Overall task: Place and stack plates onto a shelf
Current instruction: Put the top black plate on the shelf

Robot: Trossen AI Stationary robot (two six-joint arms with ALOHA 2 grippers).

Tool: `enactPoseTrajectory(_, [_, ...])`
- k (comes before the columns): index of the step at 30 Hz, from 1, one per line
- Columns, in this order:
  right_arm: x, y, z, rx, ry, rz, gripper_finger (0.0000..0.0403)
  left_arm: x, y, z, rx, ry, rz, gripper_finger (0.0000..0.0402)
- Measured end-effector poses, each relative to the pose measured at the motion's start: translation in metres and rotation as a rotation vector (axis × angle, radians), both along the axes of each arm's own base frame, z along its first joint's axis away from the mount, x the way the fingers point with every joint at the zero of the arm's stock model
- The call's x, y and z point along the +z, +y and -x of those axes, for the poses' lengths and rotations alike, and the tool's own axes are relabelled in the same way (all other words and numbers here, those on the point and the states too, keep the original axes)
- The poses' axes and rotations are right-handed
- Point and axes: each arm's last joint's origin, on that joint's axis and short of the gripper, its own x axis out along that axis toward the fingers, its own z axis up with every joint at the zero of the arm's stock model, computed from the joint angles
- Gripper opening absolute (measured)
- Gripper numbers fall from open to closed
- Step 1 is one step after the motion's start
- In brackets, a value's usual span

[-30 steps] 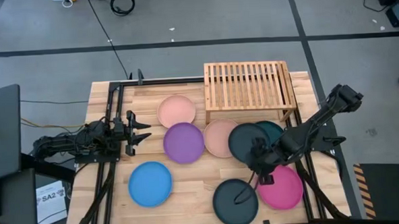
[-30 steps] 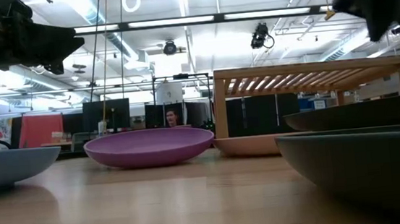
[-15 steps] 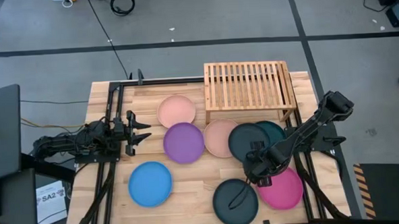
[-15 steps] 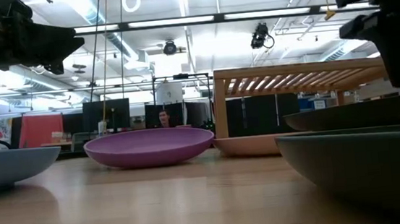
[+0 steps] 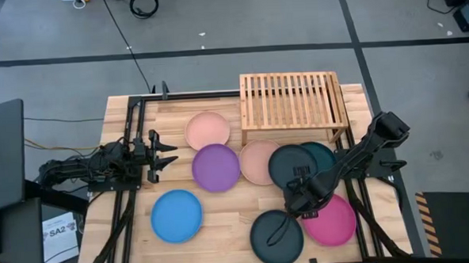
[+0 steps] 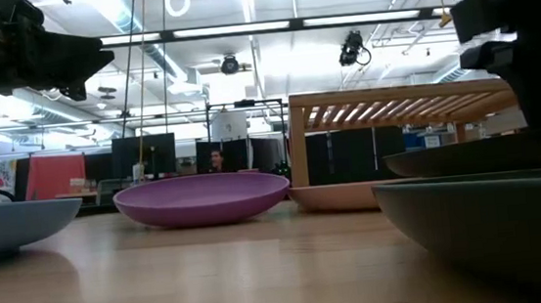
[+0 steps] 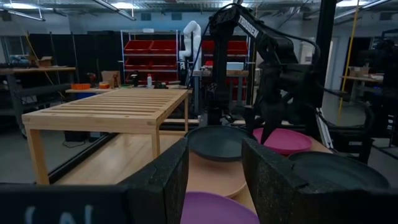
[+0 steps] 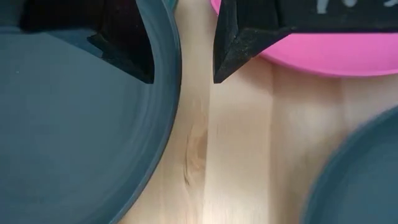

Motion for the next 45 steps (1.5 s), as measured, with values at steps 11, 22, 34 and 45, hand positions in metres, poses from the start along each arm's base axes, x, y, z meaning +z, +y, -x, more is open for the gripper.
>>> enactPoseTrajectory(11, [-0.0032,-0.0011,0.0009,-0.003,0.027,0.027,0.0142,0.0000,0.0000,0.0000,0.000,0.000,0.000,0.0155])
enactPoseTrajectory(22, [-0.0031,-0.0016,0.0016,-0.004,0.035,0.032,0.0074,0.0001,0.0000,0.0000,0.000,0.000,0.000,0.0155])
enactPoseTrajectory(34, [-0.0028,-0.0022,0.0022,-0.004,0.038,0.038,0.0018,0.0001,0.0000,0.0000,0.000,0.000,0.000,0.0155])
enactPoseTrajectory(45, [-0.0023,-0.0042,0.0057,-0.003,0.076,0.058,0.0019,0.0001,0.0000,0.0000,0.000,0.000,0.000,0.0155])
